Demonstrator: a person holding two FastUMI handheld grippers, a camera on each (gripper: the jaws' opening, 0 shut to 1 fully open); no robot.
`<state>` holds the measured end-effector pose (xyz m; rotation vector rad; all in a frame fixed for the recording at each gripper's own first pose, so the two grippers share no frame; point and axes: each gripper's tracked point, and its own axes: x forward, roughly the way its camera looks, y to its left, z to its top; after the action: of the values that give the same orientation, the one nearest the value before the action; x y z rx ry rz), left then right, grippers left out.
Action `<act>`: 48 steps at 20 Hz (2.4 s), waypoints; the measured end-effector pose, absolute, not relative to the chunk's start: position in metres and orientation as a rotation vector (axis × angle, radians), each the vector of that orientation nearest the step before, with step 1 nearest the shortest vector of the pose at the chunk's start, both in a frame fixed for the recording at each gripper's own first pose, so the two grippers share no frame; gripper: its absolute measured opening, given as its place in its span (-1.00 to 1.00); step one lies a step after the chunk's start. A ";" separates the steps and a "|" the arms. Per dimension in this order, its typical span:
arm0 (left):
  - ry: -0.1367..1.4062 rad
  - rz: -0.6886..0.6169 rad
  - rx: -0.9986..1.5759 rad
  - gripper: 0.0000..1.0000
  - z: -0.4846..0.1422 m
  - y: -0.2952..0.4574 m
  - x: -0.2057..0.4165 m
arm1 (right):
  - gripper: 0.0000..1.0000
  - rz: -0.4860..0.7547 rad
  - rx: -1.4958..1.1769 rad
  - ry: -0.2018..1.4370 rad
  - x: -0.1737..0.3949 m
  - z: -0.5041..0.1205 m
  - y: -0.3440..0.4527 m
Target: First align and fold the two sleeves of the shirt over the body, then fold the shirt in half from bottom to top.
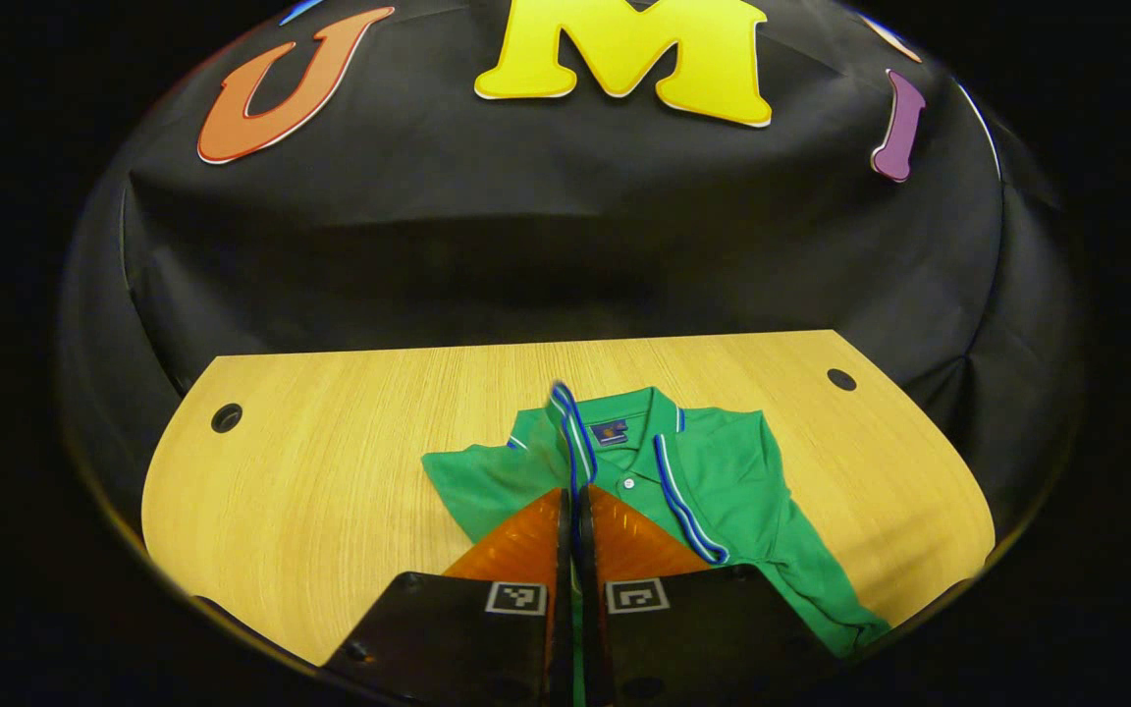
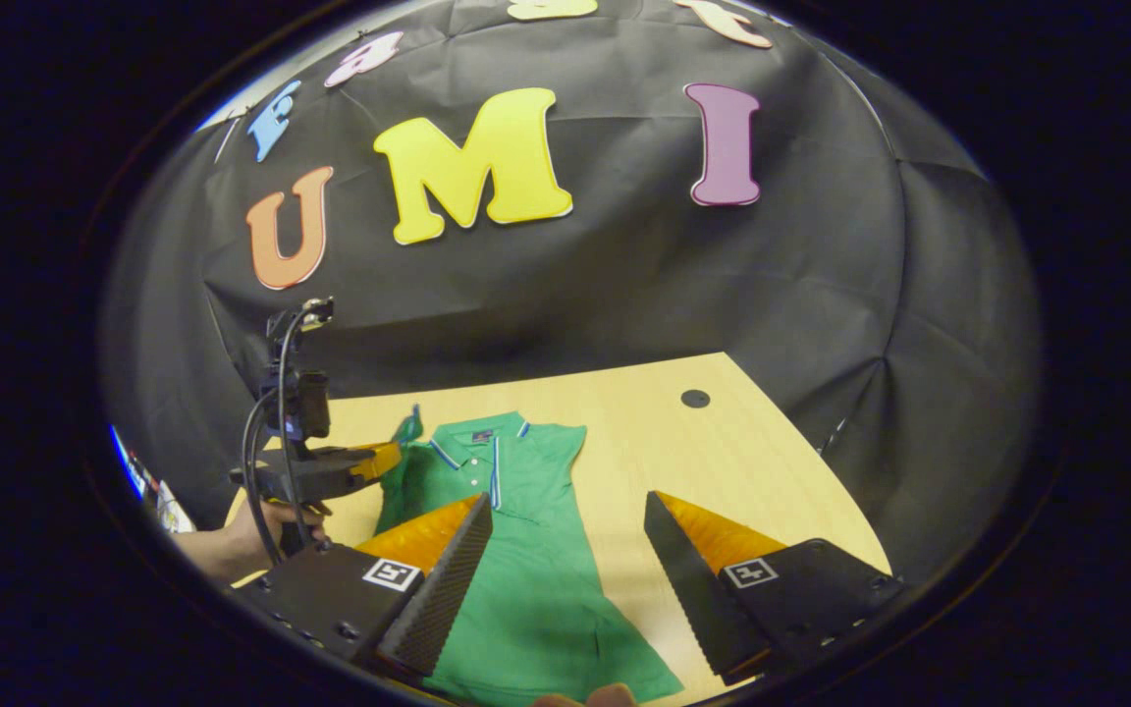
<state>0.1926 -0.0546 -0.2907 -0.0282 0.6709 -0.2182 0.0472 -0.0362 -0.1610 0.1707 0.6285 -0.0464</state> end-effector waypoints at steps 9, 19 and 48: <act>0.562 -0.089 -0.061 1.00 -0.227 -0.036 0.151 | 0.92 0.031 0.058 0.552 0.038 -0.142 -0.030; 0.574 0.036 -0.016 1.00 -0.206 0.028 0.000 | 0.91 0.127 -0.068 0.603 -0.016 -0.170 -0.049; 1.001 -0.036 0.018 1.00 -0.376 0.056 -0.199 | 0.89 0.128 -0.018 1.070 -0.151 -0.385 -0.079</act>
<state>-0.1989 0.0562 -0.3758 0.0179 1.0012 -0.0363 -0.1511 -0.0789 -0.3854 -0.0180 1.0698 0.1282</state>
